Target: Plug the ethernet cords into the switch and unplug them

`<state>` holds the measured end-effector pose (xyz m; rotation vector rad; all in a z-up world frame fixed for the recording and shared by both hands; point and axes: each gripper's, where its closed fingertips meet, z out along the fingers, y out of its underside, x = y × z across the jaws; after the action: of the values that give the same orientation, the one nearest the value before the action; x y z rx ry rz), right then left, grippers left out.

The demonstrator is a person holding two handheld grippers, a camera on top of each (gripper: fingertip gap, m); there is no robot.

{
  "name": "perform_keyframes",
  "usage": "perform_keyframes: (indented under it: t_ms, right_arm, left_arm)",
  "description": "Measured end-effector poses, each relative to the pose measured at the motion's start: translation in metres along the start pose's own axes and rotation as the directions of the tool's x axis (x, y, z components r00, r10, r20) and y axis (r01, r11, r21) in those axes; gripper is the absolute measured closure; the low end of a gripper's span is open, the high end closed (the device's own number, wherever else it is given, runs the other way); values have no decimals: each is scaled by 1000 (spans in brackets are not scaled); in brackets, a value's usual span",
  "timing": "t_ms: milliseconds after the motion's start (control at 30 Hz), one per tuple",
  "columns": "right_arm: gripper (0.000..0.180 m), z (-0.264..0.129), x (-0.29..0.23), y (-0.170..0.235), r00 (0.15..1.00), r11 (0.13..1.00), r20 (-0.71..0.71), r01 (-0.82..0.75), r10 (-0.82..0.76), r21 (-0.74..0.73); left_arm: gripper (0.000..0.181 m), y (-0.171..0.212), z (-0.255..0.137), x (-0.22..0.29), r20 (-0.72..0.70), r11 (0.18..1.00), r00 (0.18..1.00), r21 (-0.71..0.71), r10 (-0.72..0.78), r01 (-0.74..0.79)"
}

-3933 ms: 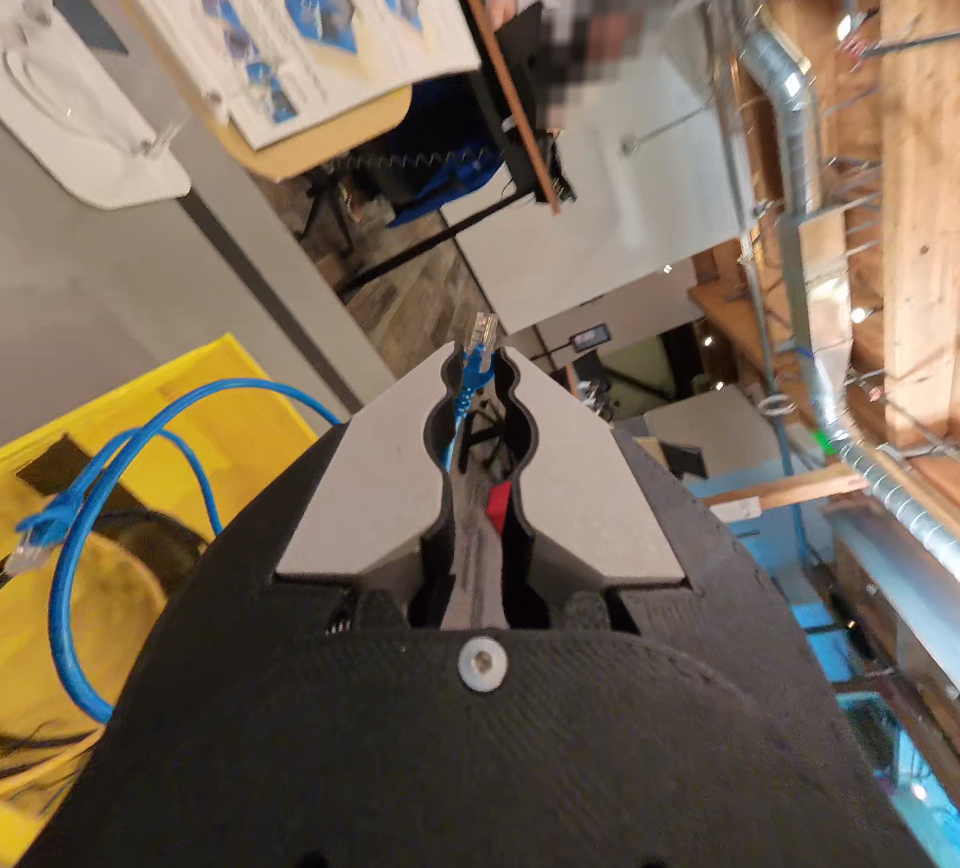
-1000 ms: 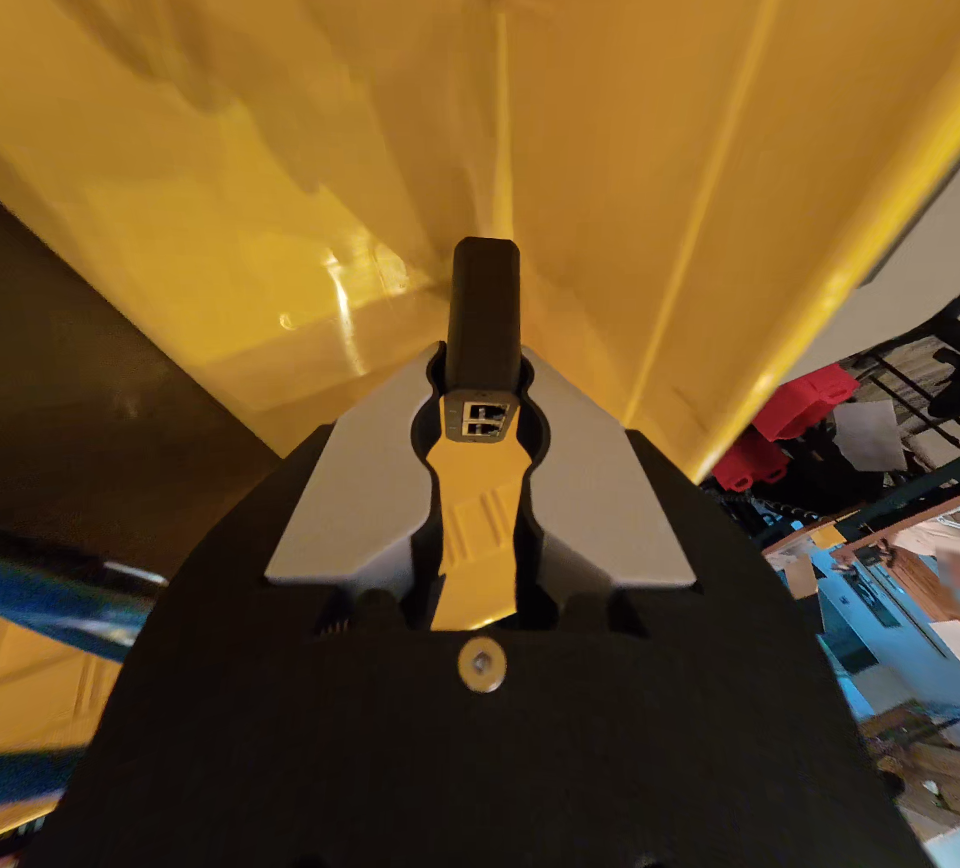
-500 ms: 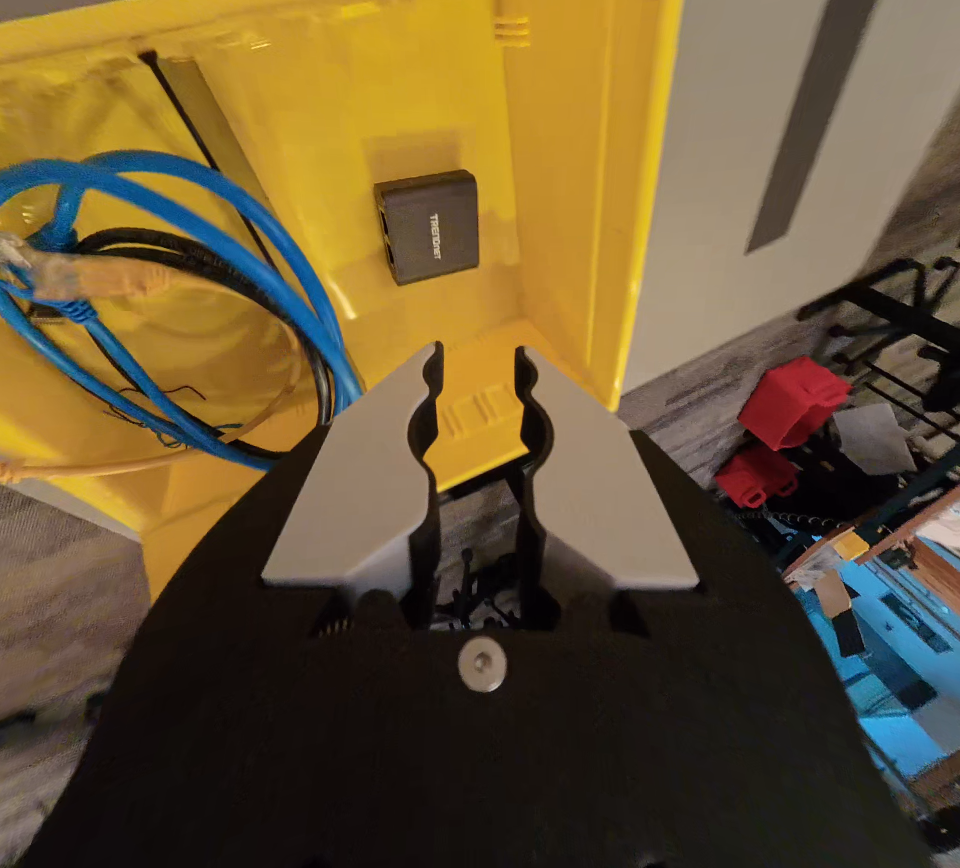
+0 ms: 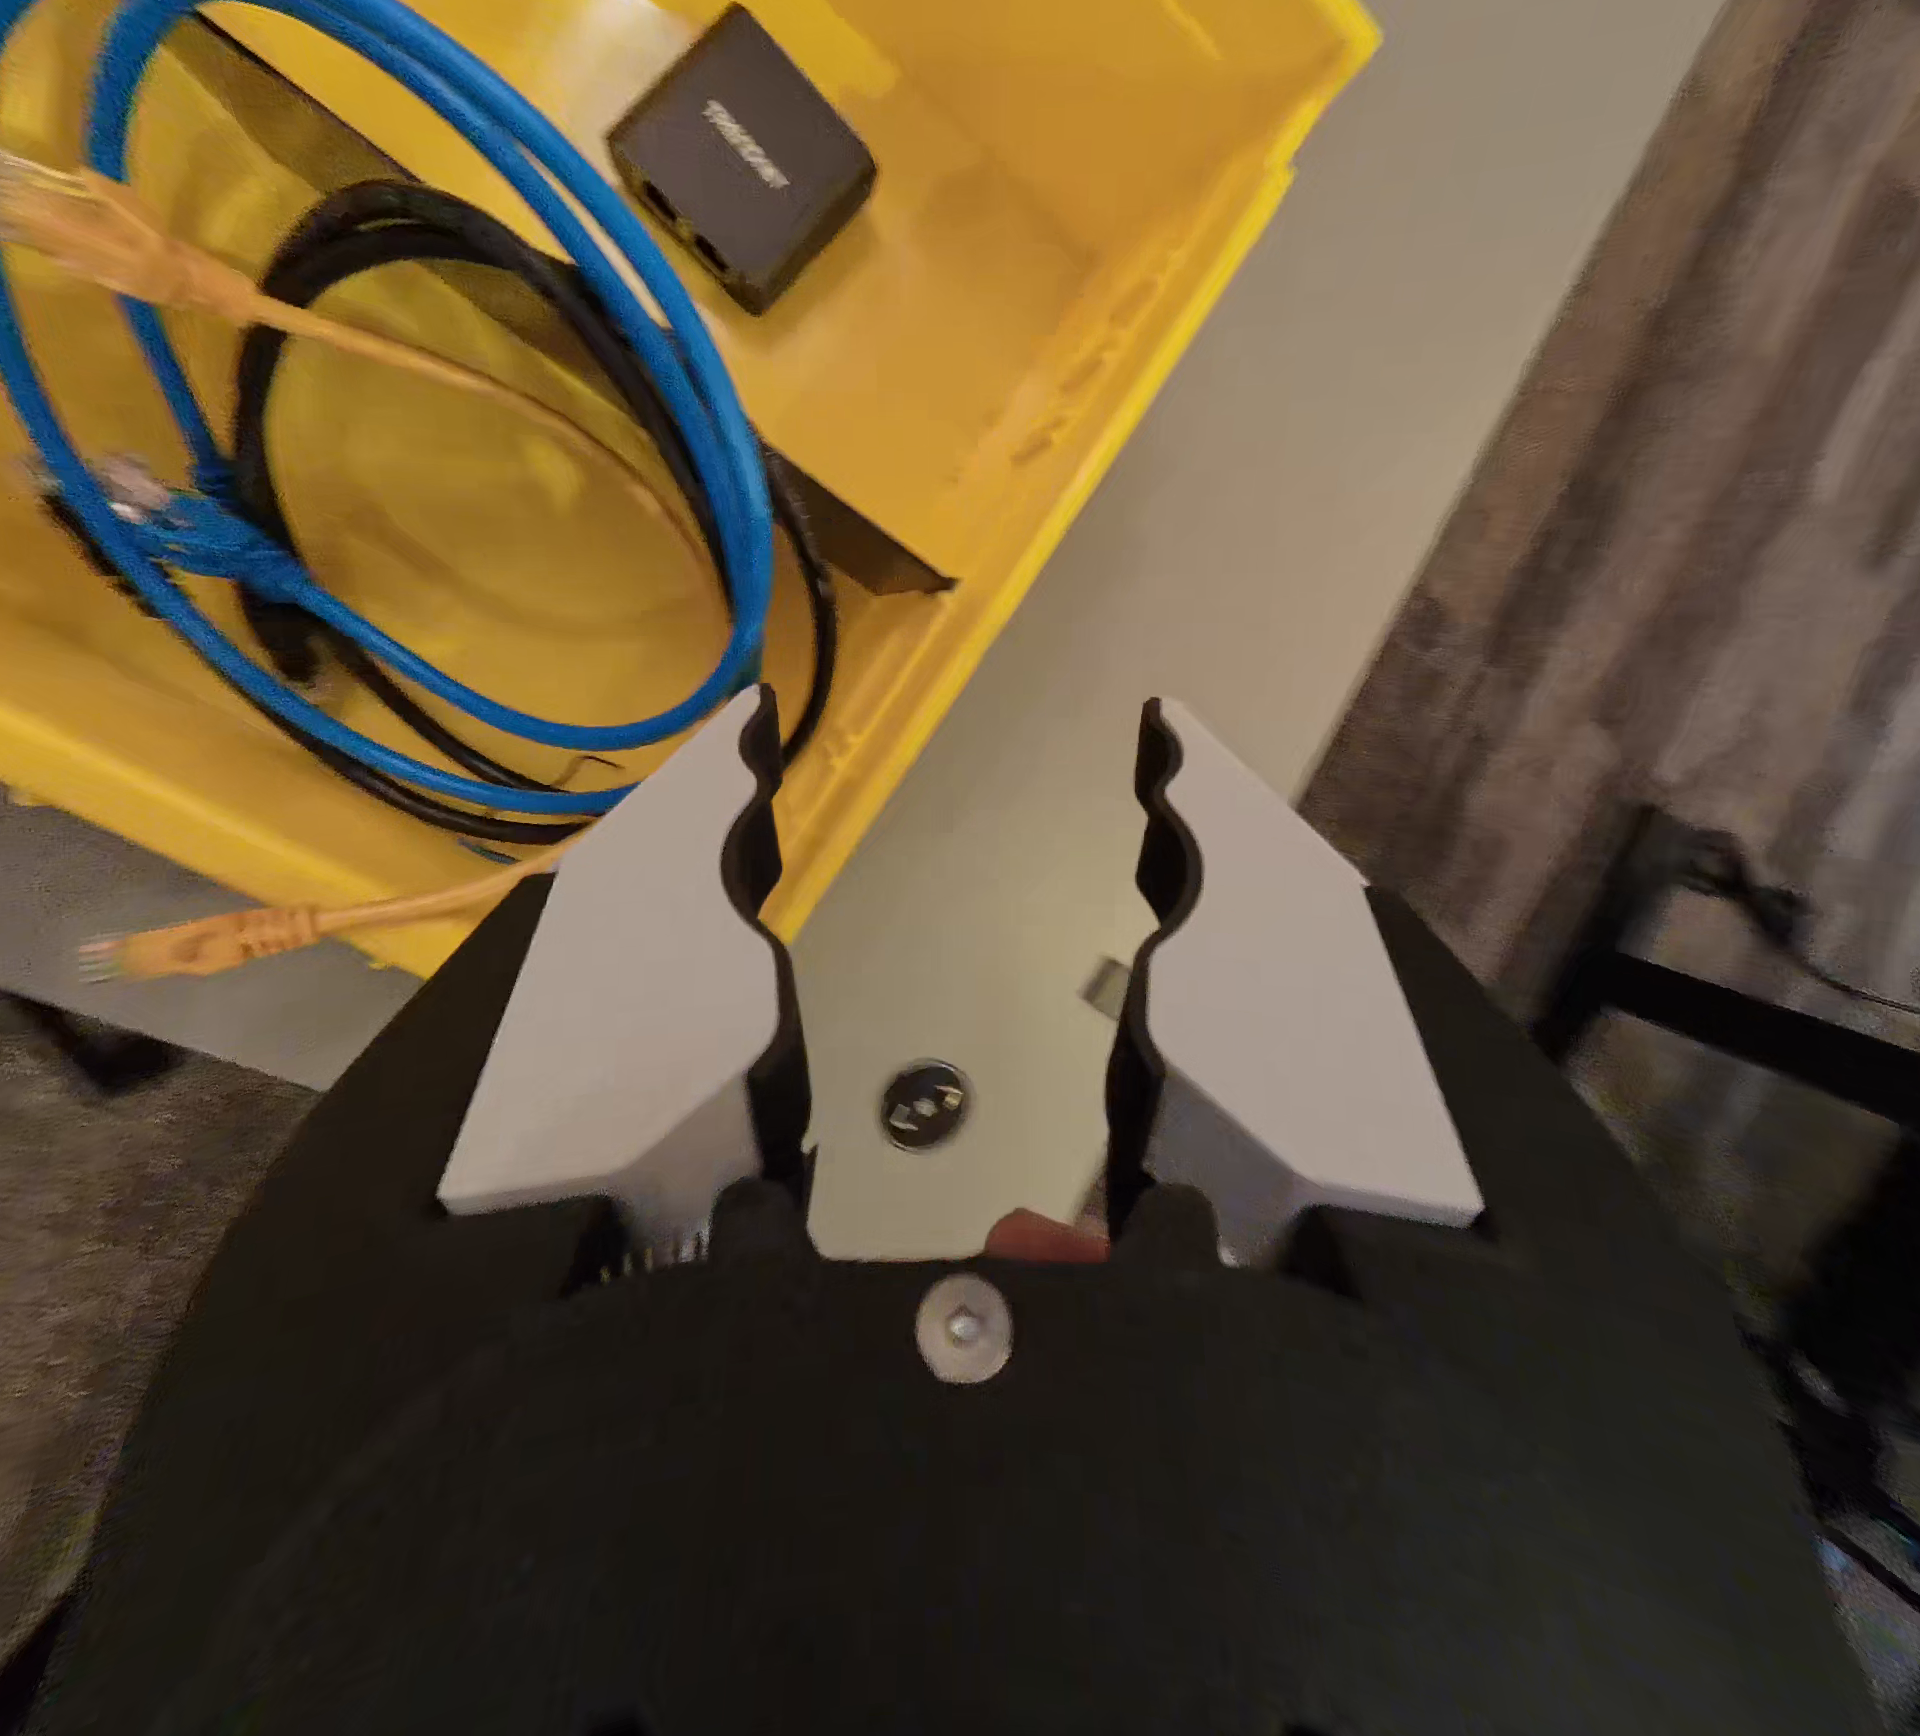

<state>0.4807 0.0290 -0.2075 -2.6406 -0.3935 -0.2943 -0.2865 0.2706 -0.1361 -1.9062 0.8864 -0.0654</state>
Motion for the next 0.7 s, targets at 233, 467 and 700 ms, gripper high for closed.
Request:
perform_keyframes:
  t_ms: [233, 467, 700]
  right_arm:
    - [118, 35, -26, 18, 983, 990, 127, -138, 133, 28]
    - [134, 52, -39, 7, 964, 974, 173, -217, 203, 64]
    - [136, 63, -66, -14, 953, 967, 225, -232, 204, 102]
  left_arm:
    - [70, 119, 2, -70, 161, 948, 967, -219, -200, 232]
    - [129, 188, 16, -56, 100, 843, 976, -491, -196, 220]
    - [176, 188, 21, -56, 15, 873, 958, -408, -285, 267]
